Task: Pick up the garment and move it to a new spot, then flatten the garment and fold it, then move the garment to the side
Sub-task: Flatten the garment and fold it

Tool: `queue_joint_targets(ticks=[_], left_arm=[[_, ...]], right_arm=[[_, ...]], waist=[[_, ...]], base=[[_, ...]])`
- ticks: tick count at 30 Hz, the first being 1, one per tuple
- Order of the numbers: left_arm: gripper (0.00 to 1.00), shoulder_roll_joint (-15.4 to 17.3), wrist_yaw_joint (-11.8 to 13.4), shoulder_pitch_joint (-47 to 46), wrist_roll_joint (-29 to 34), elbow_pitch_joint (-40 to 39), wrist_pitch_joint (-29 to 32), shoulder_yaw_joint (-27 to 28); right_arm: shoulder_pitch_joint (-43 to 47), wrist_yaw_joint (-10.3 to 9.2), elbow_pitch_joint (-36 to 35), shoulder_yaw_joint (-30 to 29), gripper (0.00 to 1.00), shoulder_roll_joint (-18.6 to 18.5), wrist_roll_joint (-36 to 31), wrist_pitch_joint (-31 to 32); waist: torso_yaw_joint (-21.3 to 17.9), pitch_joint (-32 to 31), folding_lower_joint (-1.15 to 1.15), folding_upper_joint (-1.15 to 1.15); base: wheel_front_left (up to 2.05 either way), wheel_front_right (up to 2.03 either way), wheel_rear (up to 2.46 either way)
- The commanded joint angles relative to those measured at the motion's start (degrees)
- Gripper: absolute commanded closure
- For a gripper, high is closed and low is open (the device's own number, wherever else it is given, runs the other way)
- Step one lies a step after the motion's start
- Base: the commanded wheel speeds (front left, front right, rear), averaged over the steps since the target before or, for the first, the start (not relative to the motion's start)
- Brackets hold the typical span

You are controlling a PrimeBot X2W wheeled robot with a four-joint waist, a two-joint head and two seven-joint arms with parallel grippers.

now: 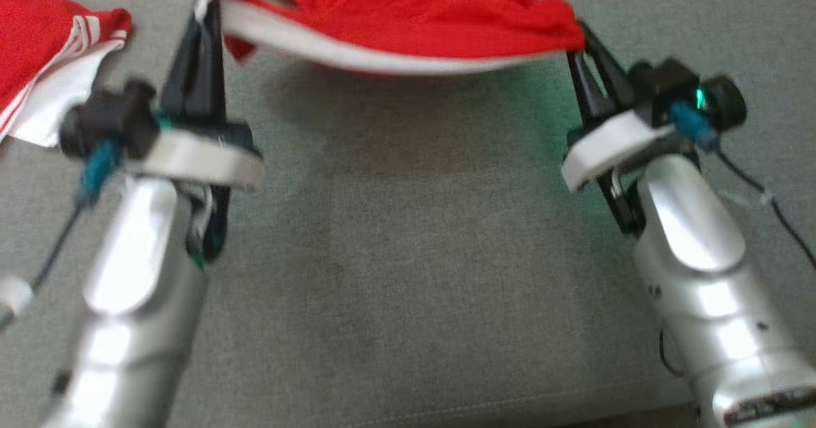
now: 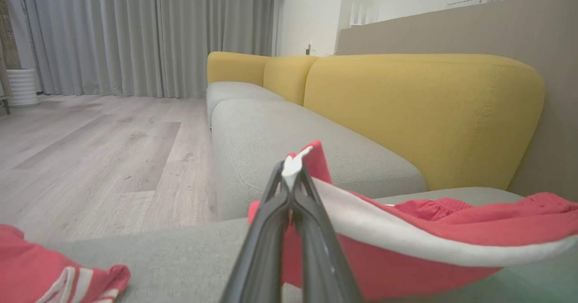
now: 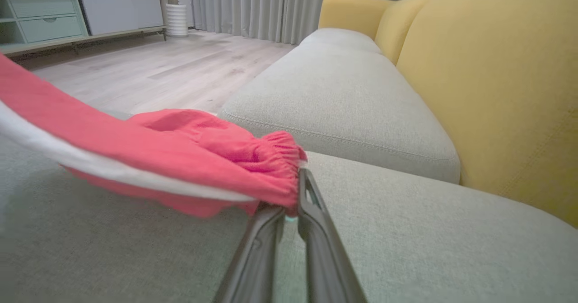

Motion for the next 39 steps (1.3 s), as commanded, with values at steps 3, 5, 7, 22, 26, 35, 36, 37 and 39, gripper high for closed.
queue_joint_targets(ticks=[3, 5, 7, 22, 26, 35, 36, 37, 39], left_arm=[[1.0, 0.16, 1.36, 5.01, -0.63, -8.06, -0.63, 4.29], [1.0, -0.77, 1.95, 9.51, -0.39, -11.85, -0.64, 5.47], [1.0, -1.3, 2.17, 11.7, -0.14, -13.66, -0.65, 5.88], [1.0, -4.08, 3.91, 37.18, 2.93, -33.03, -0.56, 7.11], [1.0, -3.65, 5.42, 43.72, 3.14, -38.8, 0.68, 6.73], [1.0, -3.49, 6.64, 49.17, 2.18, -41.56, 4.79, 5.28], [1.0, -3.46, 6.35, 48.67, 1.88, -40.39, 5.07, 5.15], [1.0, -3.49, 6.08, 47.88, 1.56, -39.25, 5.05, 5.22], [1.0, -3.36, 5.5, 45.71, 1.28, -36.41, 5.04, 5.29]], right_arm=[[4.67, 0.43, -6.62, -0.41, 1.0, 1.2, -0.56, -0.75], [8.38, 0.43, -10.29, -0.87, 1.0, 1.2, -0.62, -0.76], [10.3, 0.43, -12.12, -1.24, 1.0, 1.2, -0.72, -0.76], [35.7, 0.43, -32.94, -4.86, 1.0, 1.21, -1.84, 2.66], [42.75, 0.43, -40.36, -5.78, 1.0, 1.21, -2.64, 6.2], [51.11, 0.43, -47.58, -5.77, 1.0, 1.08, -2.13, 12.46], [50.79, 0.43, -46.91, -5.66, 1.0, 1.08, -1.84, 12.56], [50.35, 0.43, -45.98, -5.5, 1.0, 1.09, -1.54, 12.67], [48.9, 0.43, -43.81, -5.17, 1.0, 1.11, -0.87, 12.52]], waist=[[0.52, -1.59, 0.01, 0.0], [0.84, -2.7, 0.01, 0.0], [1.09, -3.37, 0.01, 0.0], [2.08, -15.84, 0.01, 0.0], [1.09, -18.13, 0.01, 0.0], [-0.52, -16.92, 0.01, 0.0], [-0.62, -16.5, 0.01, 0.0], [-0.67, -15.98, 0.01, 0.0], [-0.68, -14.78, 0.01, 0.0]], base=[[0.0, 0.0, 0.0], [0.0, 0.0, 0.0], [0.0, 0.0, 0.0], [0.0, 0.0, 0.0], [0.0, 0.0, 0.0], [0.0, 0.0, 0.0], [0.0, 0.0, 0.0], [0.0, 0.0, 0.0], [0.0, 0.0, 0.0]])
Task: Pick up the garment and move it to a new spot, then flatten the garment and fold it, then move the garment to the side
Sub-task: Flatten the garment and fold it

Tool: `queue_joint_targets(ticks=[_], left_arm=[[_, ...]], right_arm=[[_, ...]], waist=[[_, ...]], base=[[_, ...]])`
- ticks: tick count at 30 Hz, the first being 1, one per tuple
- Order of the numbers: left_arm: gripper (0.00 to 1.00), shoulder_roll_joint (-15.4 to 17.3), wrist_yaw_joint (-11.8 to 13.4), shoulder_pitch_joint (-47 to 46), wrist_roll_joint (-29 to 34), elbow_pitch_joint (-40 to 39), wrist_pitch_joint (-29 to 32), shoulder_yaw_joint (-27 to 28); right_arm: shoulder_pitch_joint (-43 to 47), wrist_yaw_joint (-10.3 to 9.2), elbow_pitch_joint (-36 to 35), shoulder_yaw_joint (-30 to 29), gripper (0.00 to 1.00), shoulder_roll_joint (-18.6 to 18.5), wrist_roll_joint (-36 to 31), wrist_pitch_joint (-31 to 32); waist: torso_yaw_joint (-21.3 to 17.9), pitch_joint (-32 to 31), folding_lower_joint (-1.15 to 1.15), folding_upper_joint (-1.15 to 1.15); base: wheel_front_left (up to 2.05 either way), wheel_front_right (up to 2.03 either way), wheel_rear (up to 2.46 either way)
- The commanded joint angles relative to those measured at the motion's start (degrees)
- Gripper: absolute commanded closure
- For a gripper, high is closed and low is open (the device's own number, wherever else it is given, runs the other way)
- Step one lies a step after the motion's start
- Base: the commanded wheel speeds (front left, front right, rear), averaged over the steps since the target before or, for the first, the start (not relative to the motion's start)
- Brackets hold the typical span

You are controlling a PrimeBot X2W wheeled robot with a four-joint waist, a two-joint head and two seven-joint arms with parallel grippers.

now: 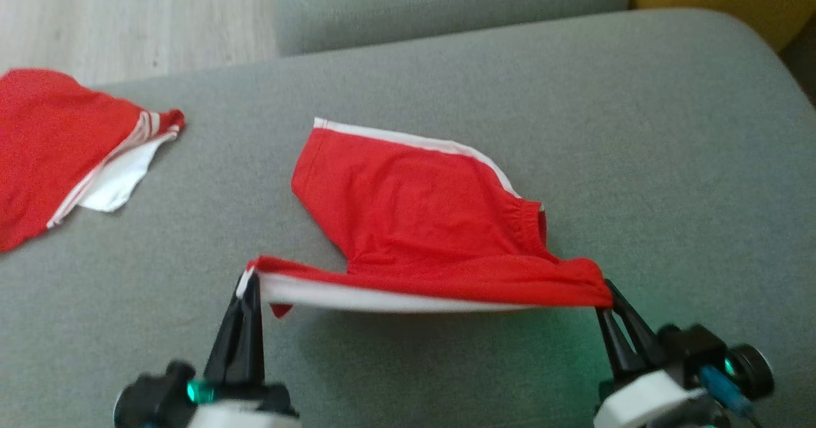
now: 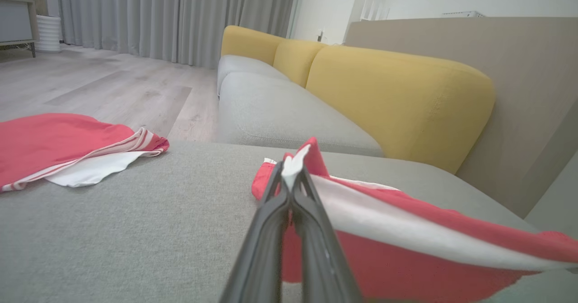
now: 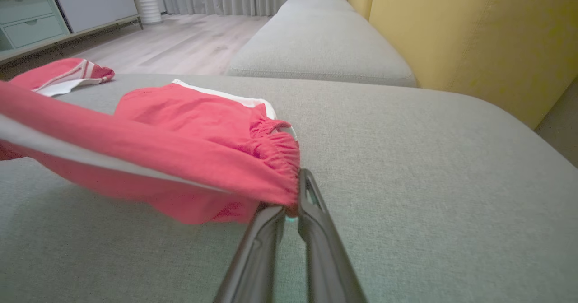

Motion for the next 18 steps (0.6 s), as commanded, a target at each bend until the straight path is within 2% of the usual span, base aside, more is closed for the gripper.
queue_joint_targets(ticks=[1, 9, 18], left_arm=[[1.0, 0.33, -0.58, -5.65, -0.41, 0.38, -0.39, 1.89], [1.0, 2.04, -4.11, -24.03, 0.12, 15.69, 1.82, 1.79], [1.0, 1.62, -6.03, -41.99, 1.43, 30.1, 2.69, 0.45]], right_arm=[[-4.42, 0.43, -0.15, 1.51, 1.0, -0.34, 0.62, -0.37], [-17.16, 0.43, 10.37, 2.63, 1.0, -0.28, 1.78, -0.98], [-28.31, 0.43, 17.53, 3.74, 1.0, -0.26, 3.96, -2.16]], waist=[[-0.03, 1.78, 0.0, 0.0], [-0.25, 8.54, 0.0, 0.0], [-1.67, 15.64, 0.0, 0.0]], base=[[0.0, 0.0, 0.0], [0.0, 0.0, 0.0], [0.0, 0.0, 0.0]])
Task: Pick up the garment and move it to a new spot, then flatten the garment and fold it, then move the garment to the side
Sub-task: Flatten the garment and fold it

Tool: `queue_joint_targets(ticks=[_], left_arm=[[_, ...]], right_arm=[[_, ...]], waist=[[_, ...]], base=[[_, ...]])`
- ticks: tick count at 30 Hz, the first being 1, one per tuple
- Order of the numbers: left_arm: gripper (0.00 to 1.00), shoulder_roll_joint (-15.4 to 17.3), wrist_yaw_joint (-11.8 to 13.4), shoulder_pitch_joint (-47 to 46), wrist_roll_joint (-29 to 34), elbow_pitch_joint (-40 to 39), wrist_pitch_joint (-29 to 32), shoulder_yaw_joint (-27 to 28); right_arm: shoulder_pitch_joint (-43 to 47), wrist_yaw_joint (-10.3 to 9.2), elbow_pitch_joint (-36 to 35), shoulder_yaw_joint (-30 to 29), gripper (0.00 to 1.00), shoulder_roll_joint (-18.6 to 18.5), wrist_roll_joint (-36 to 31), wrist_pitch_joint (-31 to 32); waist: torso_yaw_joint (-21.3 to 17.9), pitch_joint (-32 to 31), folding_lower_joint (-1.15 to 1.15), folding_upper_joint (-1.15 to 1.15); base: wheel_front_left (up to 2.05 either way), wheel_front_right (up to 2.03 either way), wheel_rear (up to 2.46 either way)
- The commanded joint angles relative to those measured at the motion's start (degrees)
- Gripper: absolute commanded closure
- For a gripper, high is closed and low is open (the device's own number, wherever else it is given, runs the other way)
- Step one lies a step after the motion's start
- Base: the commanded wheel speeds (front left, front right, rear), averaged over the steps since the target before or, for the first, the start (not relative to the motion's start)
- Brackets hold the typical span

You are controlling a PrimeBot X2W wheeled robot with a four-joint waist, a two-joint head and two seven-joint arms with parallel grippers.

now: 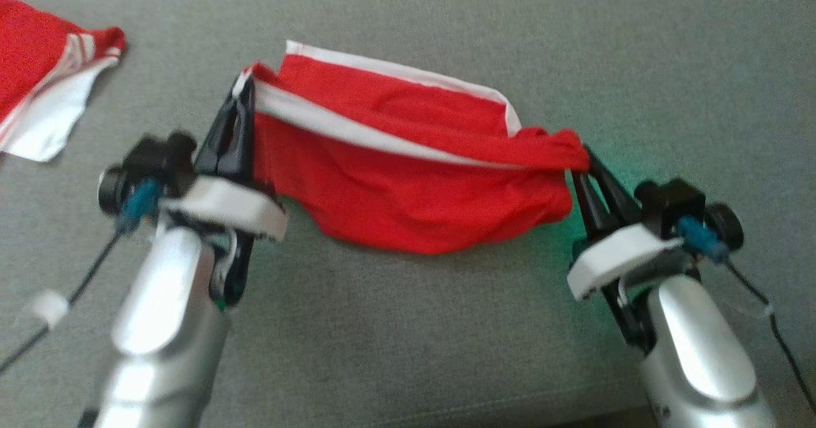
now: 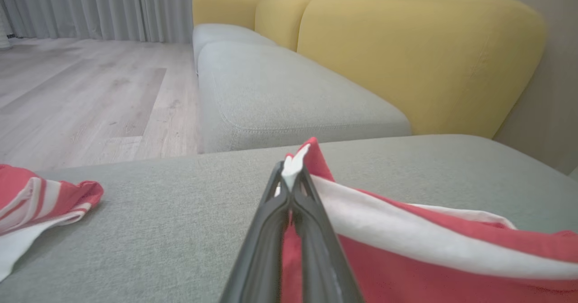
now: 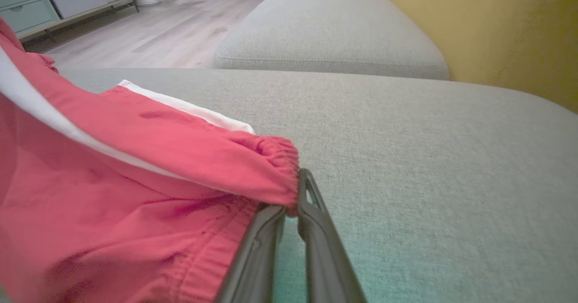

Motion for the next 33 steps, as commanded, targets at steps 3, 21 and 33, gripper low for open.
queue_joint_targets(ticks=[3, 21, 33], left_arm=[[1.0, 0.85, -0.41, -6.44, 0.82, 3.14, 0.48, 1.0], [0.0, -2.16, 0.0, -18.52, 1.82, 23.17, -5.87, -1.17], [0.0, -2.19, -1.85, -9.53, -1.92, 24.69, -3.59, -1.63]], right_arm=[[-3.92, 0.43, 0.25, 1.78, 1.0, -0.21, 0.87, -1.06], [-9.14, 0.43, 8.46, 1.24, 0.0, -0.21, 3.74, -7.06], [-0.87, 0.43, 2.14, -2.78, 0.0, -0.2, 1.6, -6.56]], waist=[[-1.42, 3.26, -0.02, 0.0], [-2.51, 2.04, -0.02, 0.0], [-1.08, -4.02, -0.02, 0.0]], base=[[0.0, 0.0, 0.0], [0.0, 0.0, 0.0], [0.0, 0.0, 0.0]])
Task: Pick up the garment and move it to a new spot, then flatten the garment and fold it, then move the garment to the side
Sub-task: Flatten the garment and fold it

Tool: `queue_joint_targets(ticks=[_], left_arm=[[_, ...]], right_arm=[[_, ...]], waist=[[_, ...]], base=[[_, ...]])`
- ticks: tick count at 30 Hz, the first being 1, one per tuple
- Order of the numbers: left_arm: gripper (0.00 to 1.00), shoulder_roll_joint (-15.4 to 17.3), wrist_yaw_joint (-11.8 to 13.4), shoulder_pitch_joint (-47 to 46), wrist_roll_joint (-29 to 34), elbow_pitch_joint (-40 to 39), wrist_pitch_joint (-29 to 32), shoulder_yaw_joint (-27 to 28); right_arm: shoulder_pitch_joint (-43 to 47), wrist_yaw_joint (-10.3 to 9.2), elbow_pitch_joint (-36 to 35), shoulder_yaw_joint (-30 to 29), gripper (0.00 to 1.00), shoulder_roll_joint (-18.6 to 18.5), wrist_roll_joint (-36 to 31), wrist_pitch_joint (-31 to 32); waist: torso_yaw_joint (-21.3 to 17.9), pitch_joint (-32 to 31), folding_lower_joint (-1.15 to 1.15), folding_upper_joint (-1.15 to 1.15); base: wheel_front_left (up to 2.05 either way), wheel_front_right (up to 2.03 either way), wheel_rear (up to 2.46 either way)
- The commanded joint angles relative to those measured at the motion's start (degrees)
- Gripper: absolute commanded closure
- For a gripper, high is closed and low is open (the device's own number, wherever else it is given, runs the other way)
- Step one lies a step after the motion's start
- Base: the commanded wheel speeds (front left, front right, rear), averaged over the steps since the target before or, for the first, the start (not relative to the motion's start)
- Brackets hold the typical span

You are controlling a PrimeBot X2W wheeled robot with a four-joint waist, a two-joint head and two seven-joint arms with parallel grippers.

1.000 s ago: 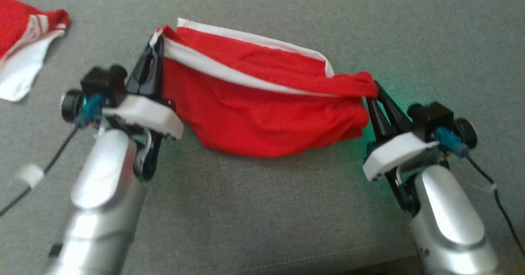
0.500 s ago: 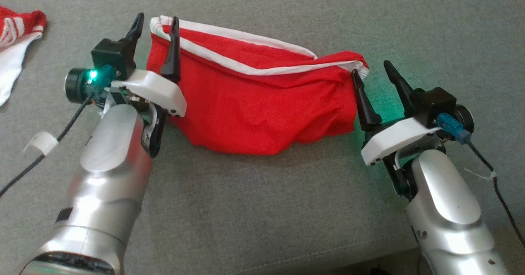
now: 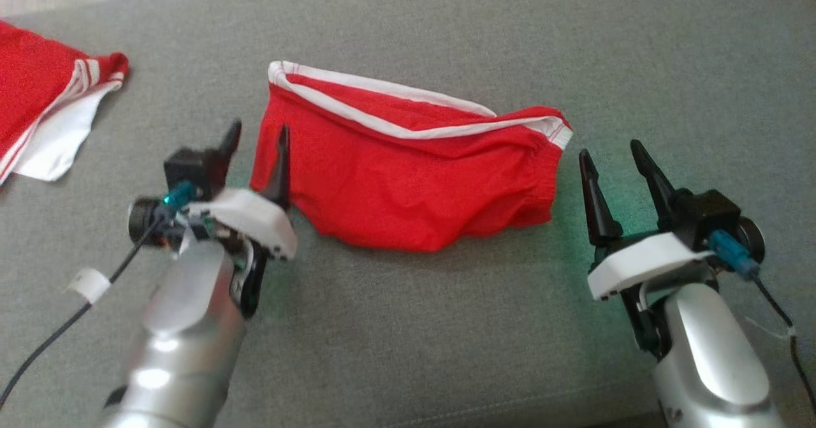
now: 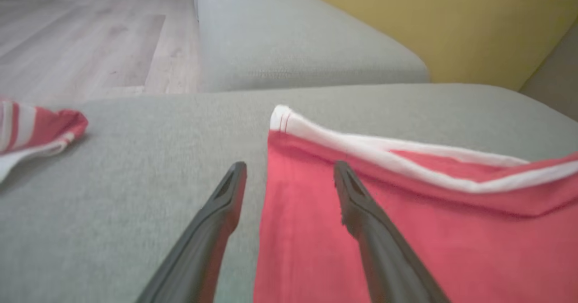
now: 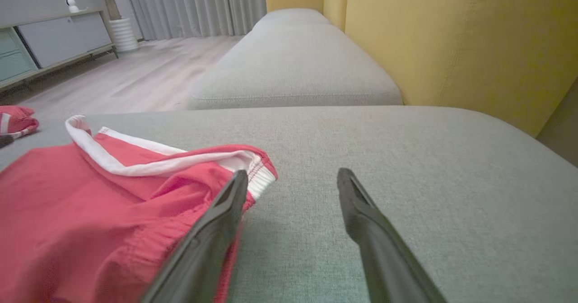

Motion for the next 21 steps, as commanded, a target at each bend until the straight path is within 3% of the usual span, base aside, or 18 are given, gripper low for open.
queue_joint_targets(ticks=[1, 13, 18, 19, 20, 21], left_arm=[[0.0, 1.52, -0.45, -0.54, -0.9, -0.73, 1.63, 1.14], [0.0, 5.3, -1.28, -1.1, -2.91, 2.79, 10.09, 0.81], [0.0, 4.67, -1.94, -1.05, -4.5, 2.71, 13.38, -0.64], [0.13, 4.61, -2.02, -0.98, -4.78, 2.55, 13.72, -0.96], [0.47, 4.56, -2.09, -0.86, -5.05, 2.43, 14.09, -1.31], [0.64, 4.52, -2.14, -0.74, -5.31, 2.29, 14.41, -1.66]], right_arm=[[0.5, 0.43, -3.86, 0.94, 0.0, -0.09, -0.52, 0.64], [6.36, 0.43, -15.99, -0.07, 0.0, -0.09, -1.77, 4.71], [7.96, 0.43, -18.78, -1.34, 0.0, -0.09, -1.99, 5.67], [8.09, 0.43, -19.01, -1.41, 0.0, -0.09, -1.9, 5.74], [8.15, 0.43, -19.18, -1.41, 0.0, -0.09, -1.78, 5.78], [8.18, 0.43, -19.31, -1.38, 0.0, -0.09, -1.59, 5.76]], waist=[[-0.31, -0.71, 0.01, 0.0], [-4.71, 0.73, 0.01, 0.0], [-5.57, 1.12, 0.01, 0.0], [-5.7, 1.13, 0.01, 0.0], [-5.83, 1.11, 0.01, 0.0], [-5.95, 1.08, 0.01, 0.0]], base=[[0.0, 0.0, 0.0], [0.0, 0.0, 0.0], [0.0, 0.0, 0.0], [0.0, 0.0, 0.0], [0.0, 0.0, 0.0], [0.0, 0.0, 0.0]])
